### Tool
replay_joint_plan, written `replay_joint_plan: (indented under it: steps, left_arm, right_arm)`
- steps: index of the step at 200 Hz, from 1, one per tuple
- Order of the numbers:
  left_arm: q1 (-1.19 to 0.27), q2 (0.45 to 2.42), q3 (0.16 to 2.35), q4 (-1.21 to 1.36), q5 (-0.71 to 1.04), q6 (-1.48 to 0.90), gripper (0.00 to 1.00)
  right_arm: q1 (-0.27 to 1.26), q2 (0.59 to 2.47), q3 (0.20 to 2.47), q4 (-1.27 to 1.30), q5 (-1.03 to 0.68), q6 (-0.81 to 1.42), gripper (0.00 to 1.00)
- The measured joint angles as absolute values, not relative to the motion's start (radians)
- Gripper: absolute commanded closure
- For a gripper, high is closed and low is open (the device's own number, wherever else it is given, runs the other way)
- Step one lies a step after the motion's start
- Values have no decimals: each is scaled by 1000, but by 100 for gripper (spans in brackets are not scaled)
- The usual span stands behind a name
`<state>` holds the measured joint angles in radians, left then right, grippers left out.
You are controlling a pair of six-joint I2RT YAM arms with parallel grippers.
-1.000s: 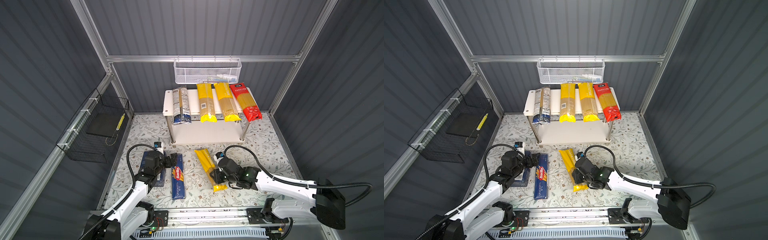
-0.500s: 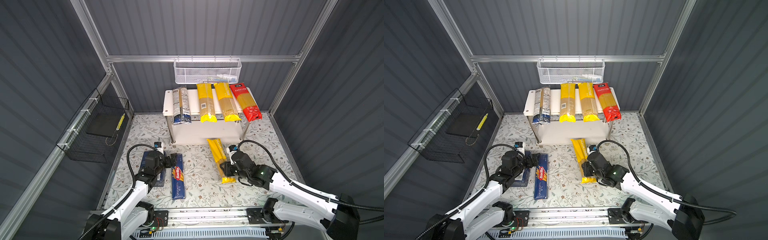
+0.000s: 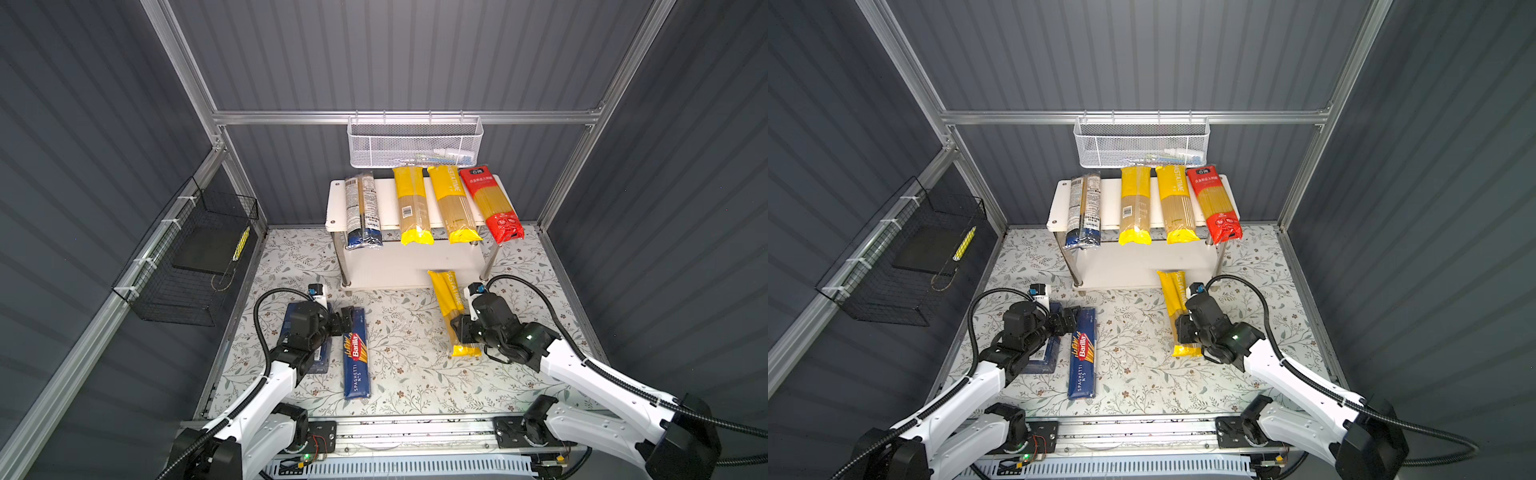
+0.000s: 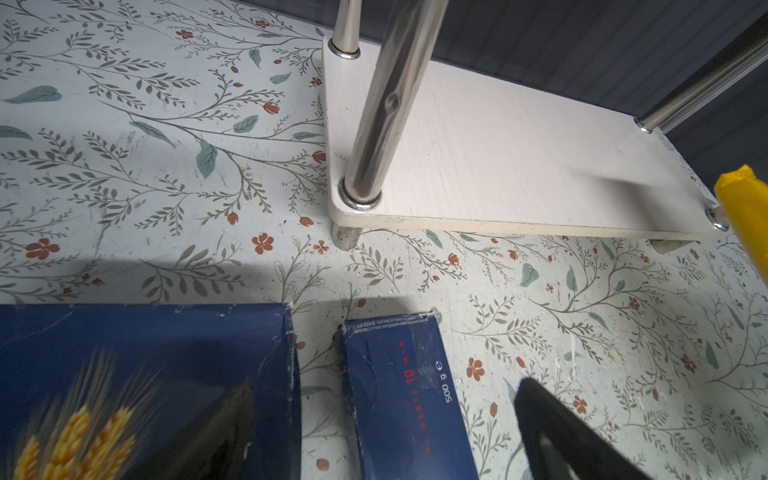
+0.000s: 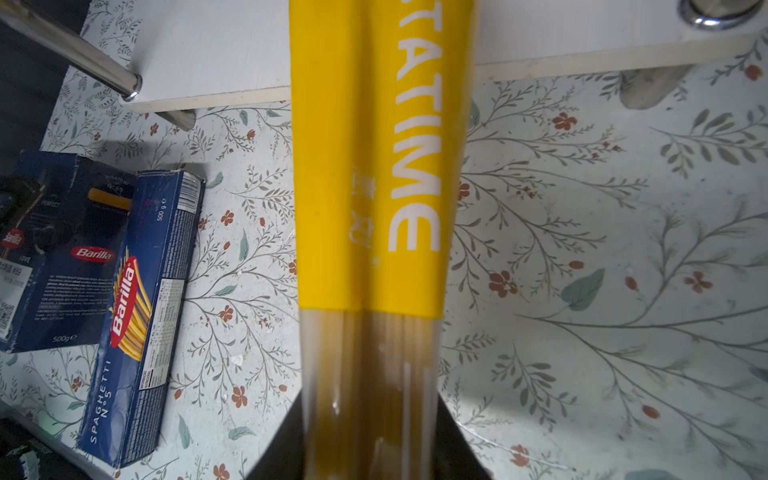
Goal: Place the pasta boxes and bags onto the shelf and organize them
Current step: 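Carry the yellow PASTATIME bag with the right gripper toward the shelf, then lower the yellow bag upright against the shelf front beside the yellow bags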
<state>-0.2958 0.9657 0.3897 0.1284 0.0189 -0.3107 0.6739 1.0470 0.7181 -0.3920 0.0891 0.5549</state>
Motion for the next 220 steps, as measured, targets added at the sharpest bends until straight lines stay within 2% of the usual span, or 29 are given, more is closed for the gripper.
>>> replay_joint_plan:
  steps: [65,136,220]
  left_arm:
    - [-296,966,390,128,19,-311,1]
    - [-296,977,390,128,19,-311,1]
    - [-296,978,390,128,19,-311,1]
  right_arm:
    - [612,1100,790,-417,102,508,86]
    - [587,1229,878,-449,240,459,87]
    - [524,1353,918,-374,274,421,87]
